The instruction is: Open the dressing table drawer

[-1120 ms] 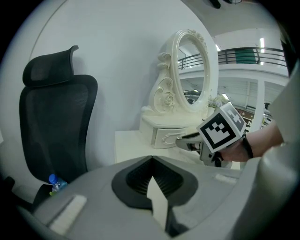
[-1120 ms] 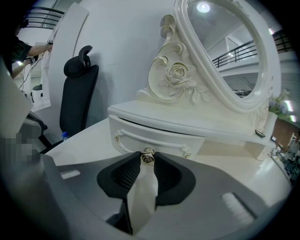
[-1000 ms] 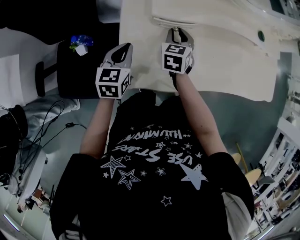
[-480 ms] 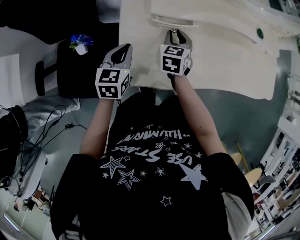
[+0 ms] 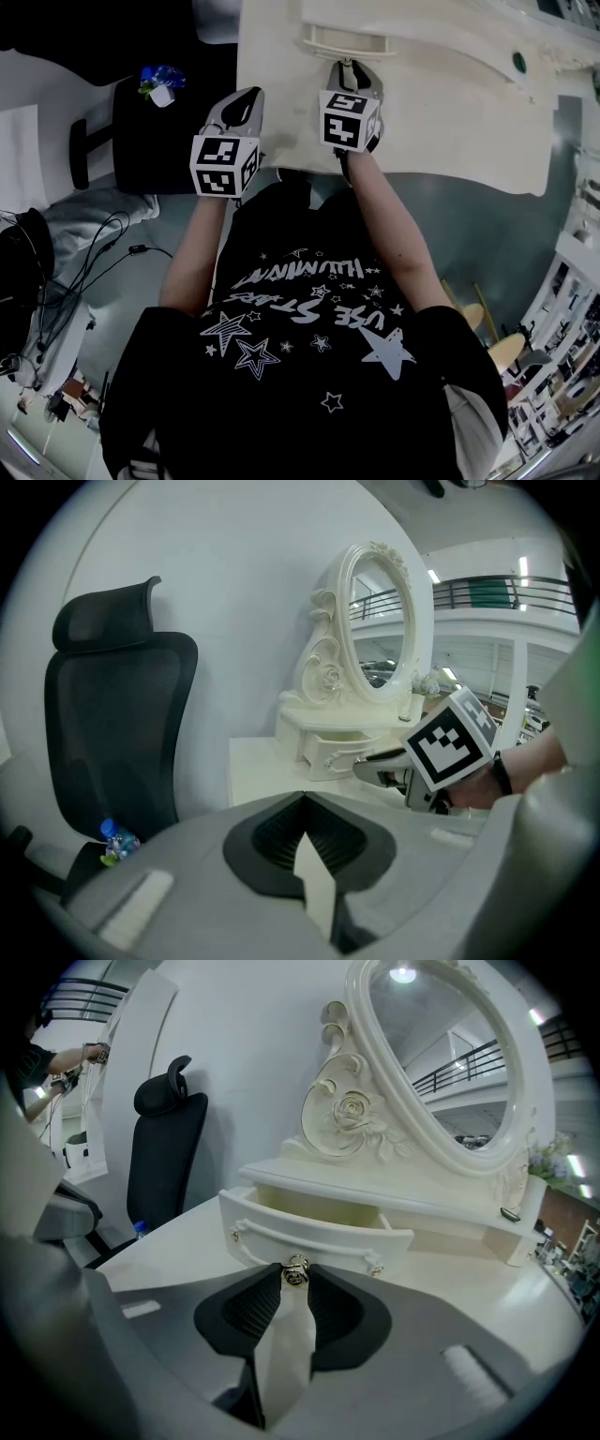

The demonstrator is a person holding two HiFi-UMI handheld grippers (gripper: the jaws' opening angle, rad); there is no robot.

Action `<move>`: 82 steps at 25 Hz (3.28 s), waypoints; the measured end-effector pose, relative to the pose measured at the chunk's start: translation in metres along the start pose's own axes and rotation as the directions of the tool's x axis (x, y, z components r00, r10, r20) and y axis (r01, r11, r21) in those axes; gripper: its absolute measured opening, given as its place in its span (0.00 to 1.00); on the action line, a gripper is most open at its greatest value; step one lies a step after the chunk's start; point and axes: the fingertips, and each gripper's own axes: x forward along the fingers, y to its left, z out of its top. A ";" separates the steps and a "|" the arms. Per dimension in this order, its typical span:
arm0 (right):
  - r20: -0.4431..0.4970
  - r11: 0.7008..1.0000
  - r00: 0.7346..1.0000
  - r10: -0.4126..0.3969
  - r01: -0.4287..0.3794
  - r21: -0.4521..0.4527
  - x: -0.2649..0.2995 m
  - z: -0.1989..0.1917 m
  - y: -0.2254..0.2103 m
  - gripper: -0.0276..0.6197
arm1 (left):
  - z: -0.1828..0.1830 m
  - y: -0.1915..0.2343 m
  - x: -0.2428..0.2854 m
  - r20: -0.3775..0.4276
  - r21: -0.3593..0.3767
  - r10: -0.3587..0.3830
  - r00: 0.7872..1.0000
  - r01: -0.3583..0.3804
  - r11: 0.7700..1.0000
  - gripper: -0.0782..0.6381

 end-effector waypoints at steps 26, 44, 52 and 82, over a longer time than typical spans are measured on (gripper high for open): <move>0.002 1.000 1.000 0.001 -0.001 -0.003 -0.024 -0.018 0.008 0.23 | -0.014 -0.009 -0.016 -0.002 -0.007 -0.010 1.000 0.010 1.000 0.11; 0.034 0.994 0.994 0.102 -0.100 -0.044 -0.037 -0.006 0.007 0.35 | -0.008 -0.015 -0.034 0.027 -0.043 0.077 0.997 -0.076 0.996 0.11; 0.079 0.975 0.975 0.208 -0.200 -0.094 -0.052 0.004 -0.015 0.35 | 0.007 -0.035 -0.045 0.059 -0.088 0.213 0.975 -0.208 0.974 0.11; 0.118 0.789 0.807 0.579 -0.518 -0.330 -0.139 -0.042 -0.132 0.09 | -0.046 -0.260 -0.083 0.077 -0.286 0.584 0.808 -0.543 0.789 0.11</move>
